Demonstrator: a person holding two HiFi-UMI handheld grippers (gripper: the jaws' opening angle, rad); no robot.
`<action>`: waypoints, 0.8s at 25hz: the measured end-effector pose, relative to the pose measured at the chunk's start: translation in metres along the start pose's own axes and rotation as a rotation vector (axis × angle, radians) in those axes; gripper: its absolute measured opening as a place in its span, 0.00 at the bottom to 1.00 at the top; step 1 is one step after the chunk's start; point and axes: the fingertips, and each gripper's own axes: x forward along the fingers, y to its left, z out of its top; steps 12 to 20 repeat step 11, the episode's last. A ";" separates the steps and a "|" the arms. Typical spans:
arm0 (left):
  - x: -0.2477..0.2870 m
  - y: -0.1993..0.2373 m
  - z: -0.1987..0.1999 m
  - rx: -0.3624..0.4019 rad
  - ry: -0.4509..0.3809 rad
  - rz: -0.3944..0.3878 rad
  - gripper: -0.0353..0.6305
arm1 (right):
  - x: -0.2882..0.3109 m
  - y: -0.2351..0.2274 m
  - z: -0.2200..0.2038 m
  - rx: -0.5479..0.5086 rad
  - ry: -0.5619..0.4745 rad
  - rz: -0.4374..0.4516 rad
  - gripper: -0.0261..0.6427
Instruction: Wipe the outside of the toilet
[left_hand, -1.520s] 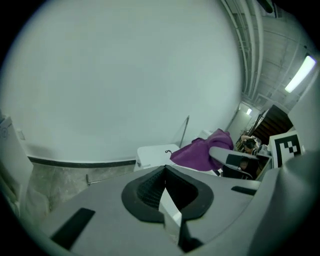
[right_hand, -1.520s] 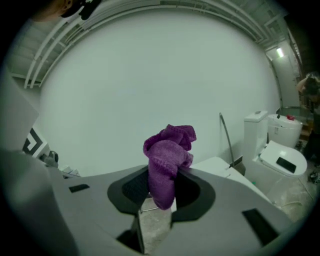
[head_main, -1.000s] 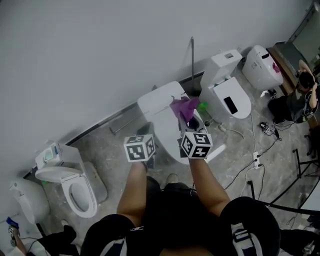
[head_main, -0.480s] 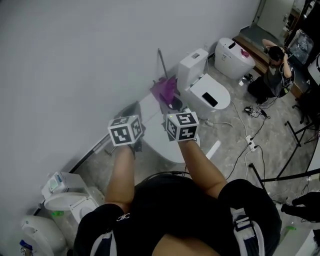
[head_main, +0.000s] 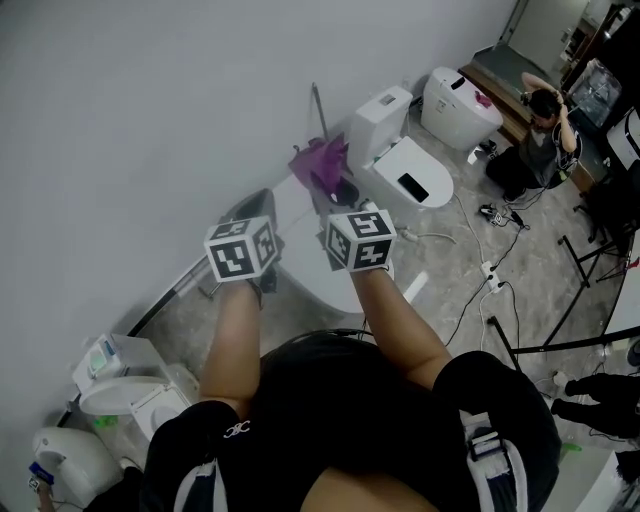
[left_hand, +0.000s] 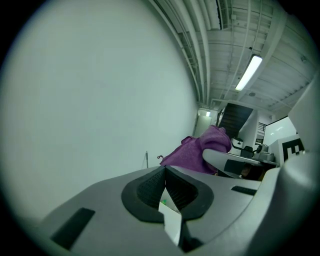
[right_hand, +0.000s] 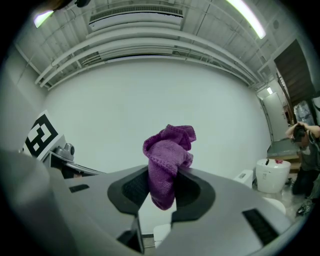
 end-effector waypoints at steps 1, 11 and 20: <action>-0.002 0.000 0.001 0.003 -0.004 -0.001 0.06 | -0.001 0.002 0.000 0.001 0.000 0.001 0.20; -0.024 0.017 0.007 0.014 -0.034 0.005 0.06 | 0.001 0.027 0.001 0.001 -0.011 0.007 0.20; -0.024 0.017 0.007 0.014 -0.034 0.005 0.06 | 0.001 0.027 0.001 0.001 -0.011 0.007 0.20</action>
